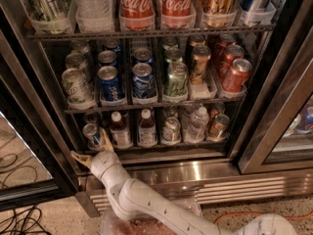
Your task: Pick redbull can from bottom shelf of fridge
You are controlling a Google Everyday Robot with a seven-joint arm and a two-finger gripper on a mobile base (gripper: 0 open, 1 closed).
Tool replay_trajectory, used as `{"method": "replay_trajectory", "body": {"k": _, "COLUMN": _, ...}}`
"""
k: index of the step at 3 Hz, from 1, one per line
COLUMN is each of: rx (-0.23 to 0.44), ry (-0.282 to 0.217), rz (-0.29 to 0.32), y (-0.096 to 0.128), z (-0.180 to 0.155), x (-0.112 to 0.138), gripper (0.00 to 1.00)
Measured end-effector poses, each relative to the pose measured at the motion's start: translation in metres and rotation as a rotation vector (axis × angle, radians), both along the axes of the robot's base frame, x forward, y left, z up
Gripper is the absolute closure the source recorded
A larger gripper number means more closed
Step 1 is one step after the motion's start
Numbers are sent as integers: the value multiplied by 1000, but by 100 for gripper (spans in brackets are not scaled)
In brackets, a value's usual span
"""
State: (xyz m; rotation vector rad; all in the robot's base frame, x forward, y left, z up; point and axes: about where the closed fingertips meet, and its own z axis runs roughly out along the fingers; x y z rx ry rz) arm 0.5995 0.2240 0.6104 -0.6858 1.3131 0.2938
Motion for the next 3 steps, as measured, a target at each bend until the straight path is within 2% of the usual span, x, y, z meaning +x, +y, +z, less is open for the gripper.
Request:
{"method": "replay_trajectory", "body": {"k": 1, "rx": 0, "ry": 0, "rz": 0, "y": 0, "z": 0, "x": 0, "gripper": 6}}
{"method": "replay_trajectory", "body": {"k": 2, "rx": -3, "ry": 3, "rz": -4, "y": -4, "z": 3, "x": 0, "gripper": 0}}
{"method": "replay_trajectory", "body": {"k": 3, "rx": 11, "ry": -1, "rz": -24, "y": -15, "z": 10, "x": 0, "gripper": 0}}
